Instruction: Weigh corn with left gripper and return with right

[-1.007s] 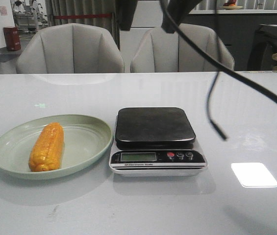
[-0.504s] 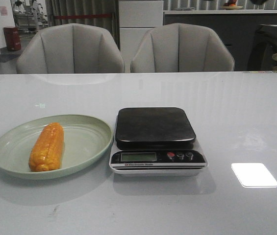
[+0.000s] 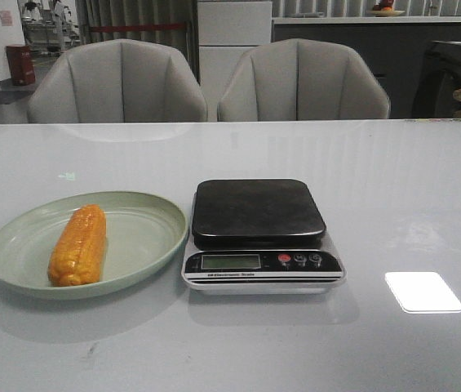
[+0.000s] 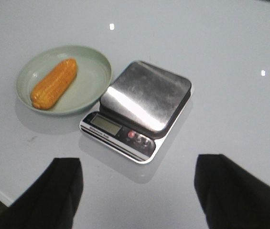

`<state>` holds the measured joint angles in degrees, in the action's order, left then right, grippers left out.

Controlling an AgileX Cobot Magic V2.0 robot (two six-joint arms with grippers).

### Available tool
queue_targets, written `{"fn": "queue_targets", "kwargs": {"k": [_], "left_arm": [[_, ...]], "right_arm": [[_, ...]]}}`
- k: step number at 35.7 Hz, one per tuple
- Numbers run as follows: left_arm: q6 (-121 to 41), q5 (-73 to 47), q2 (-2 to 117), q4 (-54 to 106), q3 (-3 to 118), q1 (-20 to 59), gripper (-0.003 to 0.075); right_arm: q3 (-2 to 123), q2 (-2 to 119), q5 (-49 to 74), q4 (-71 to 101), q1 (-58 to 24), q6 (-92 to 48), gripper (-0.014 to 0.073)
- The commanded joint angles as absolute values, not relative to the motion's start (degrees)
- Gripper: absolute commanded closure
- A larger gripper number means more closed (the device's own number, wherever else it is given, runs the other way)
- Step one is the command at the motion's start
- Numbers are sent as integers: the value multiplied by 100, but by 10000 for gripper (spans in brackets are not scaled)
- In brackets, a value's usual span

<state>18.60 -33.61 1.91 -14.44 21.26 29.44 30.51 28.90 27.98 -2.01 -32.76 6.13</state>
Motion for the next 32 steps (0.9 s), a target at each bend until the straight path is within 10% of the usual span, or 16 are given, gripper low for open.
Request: {"fn": "queue_targets", "kwargs": {"k": [1,18,28,32], "left_arm": [[1886,-2950,261,-1501,2281,2935,598],[1886,-2973,261,-1501,2281,2935,598],[1886,-2973,261,-1501,2281,2935,598],[1886,-2973,261,-1501,2281,2935,598]], "right_arm": [[2610,2222,1867,-359,-3241,548,8],[1412,1120,625,-620,-3241,548,11],[1412,1120,179,-637,-3241,546,454],[1412,1120,237,-637,-3241,552,458]]}}
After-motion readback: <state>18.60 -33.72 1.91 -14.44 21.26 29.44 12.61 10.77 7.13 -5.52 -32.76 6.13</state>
